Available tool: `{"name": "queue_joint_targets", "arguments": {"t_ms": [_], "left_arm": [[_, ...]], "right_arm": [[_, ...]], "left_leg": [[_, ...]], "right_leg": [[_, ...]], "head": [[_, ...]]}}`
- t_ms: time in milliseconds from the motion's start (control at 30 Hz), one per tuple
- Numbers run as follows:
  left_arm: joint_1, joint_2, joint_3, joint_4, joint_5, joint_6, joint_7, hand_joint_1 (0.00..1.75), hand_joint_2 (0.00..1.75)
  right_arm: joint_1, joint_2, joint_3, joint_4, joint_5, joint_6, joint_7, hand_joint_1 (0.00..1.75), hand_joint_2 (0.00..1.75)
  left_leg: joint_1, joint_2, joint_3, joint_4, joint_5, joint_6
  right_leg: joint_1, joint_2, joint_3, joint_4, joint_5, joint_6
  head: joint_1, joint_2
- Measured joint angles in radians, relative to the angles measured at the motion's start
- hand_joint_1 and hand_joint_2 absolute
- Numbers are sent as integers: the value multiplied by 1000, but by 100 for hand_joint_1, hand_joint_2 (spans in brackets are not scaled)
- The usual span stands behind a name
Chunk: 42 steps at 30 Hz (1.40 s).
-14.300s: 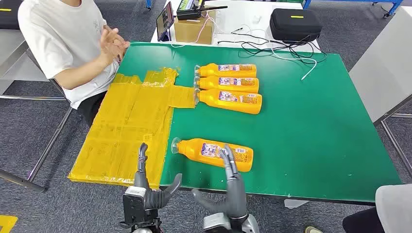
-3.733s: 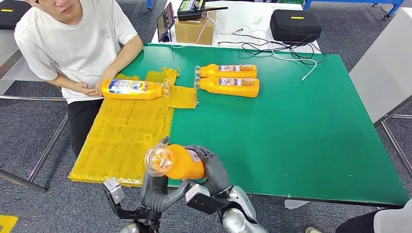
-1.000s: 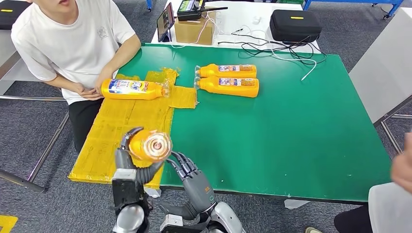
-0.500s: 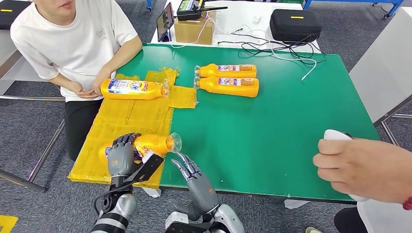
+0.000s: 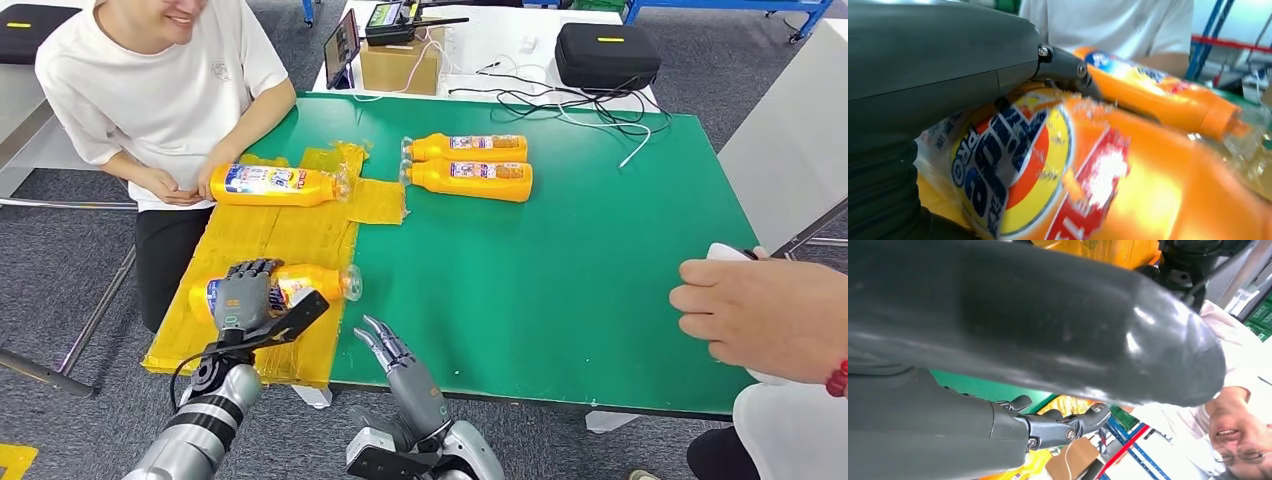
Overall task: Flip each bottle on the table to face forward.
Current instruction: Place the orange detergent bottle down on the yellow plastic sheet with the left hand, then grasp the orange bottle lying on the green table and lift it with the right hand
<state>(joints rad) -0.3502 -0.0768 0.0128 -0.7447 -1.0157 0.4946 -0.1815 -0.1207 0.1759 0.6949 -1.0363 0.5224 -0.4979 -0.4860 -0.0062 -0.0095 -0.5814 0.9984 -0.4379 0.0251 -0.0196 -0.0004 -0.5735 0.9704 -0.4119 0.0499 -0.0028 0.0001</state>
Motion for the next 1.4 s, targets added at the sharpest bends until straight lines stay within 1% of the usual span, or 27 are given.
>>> {"name": "queue_joint_targets", "arguments": {"t_ms": [100, 333, 433, 500, 600, 667, 733, 833, 900, 967, 1033, 1133, 1233, 1400], "left_arm": [[-2, 4, -14, -1, 25, -39, -5, 0, 175], [-2, 6, -18, -1, 31, -49, -7, 0, 175], [-3, 9, -30, -5, 46, -73, -9, 0, 175], [4, 12, -58, -23, 107, -114, -17, 0, 175], [46, 8, -104, -94, 293, -148, -85, 0, 175], [79, -3, -114, -139, 382, -134, -134, 0, 175], [113, -17, -126, -185, 430, -101, -163, 0, 175], [149, -31, -147, -247, 450, -72, -171, 0, 175], [161, -34, -156, -276, 452, -68, -170, 0, 175], [171, -37, -161, -297, 471, -57, -187, 0, 175], [181, -45, -162, -325, 525, -30, -229, 0, 175], [202, -63, -179, -418, 639, 17, -310, 0, 175], [230, -74, -223, -540, 699, 40, -378, 0, 175], [305, -86, -322, -701, 779, 63, -438, 0, 175]], "right_arm": [[5, 0, -7, -2, -3, 5, -2, 0, 0], [7, 0, -8, -3, -3, 6, -2, 0, 0], [8, 0, -11, -6, -2, 10, -2, 0, 0], [12, 0, -18, -10, -2, 18, -3, 0, 0], [16, 0, -29, -12, -7, 26, -14, 0, 0], [17, 0, -30, -11, -9, 25, -17, 0, 0], [18, 0, -31, -9, -10, 24, -18, 0, 0], [18, 0, -31, -5, -11, 22, -19, 0, 0], [18, 0, -31, -4, -12, 22, -19, 0, 0], [18, 0, -31, -2, -13, 22, -19, 0, 0], [18, 0, -31, 0, -15, 18, -20, 0, 0], [16, 0, -29, 7, -20, 13, -24, 0, 0], [12, 1, -23, 16, -27, 11, -32, 0, 0], [9, 0, -21, 22, 2, -39, -32, 0, 0]], "left_leg": [[0, 0, 1, 0, 0, 0], [0, 0, 1, 0, 0, 0], [0, 0, 1, 0, 0, 0], [0, 0, 1, 0, 0, 0], [-1, 0, 1, 0, 0, 0], [-1, 0, 1, 0, 0, 0], [-1, 0, -1, 0, 0, 0], [-1, 0, -2, 0, 0, 0], [-1, 0, -3, 0, 0, 0], [-1, 1, -3, 0, 0, 0], [0, 1, -4, 0, 0, 0], [0, 0, -6, 0, 0, 0], [0, 0, -6, 0, 0, 0], [-1, 0, -6, 0, 0, 0]], "right_leg": [[0, 0, 1, 0, 0, 0], [0, 0, 1, 0, 0, 0], [0, 0, 1, 0, 0, 0], [-1, 0, 2, 0, 0, 0], [-1, 0, 1, 0, 0, 0], [-1, 0, 0, 0, 0, 0], [-1, 0, -1, 0, 0, 0], [-1, 0, -3, 0, 0, 0], [-1, 0, -3, 0, 0, 0], [0, 0, -4, 0, 0, 0], [0, 0, -5, 0, 0, 0], [0, 0, -5, 0, 0, 0], [0, 0, -6, 0, 0, 0], [-1, 0, -6, 0, 0, 0]], "head": [[0, 0], [0, 0], [0, 0], [0, 0], [0, 0], [0, 0], [0, 0], [0, 0], [0, 0], [0, 0], [0, 0], [0, 0], [0, 0], [0, 0]]}}
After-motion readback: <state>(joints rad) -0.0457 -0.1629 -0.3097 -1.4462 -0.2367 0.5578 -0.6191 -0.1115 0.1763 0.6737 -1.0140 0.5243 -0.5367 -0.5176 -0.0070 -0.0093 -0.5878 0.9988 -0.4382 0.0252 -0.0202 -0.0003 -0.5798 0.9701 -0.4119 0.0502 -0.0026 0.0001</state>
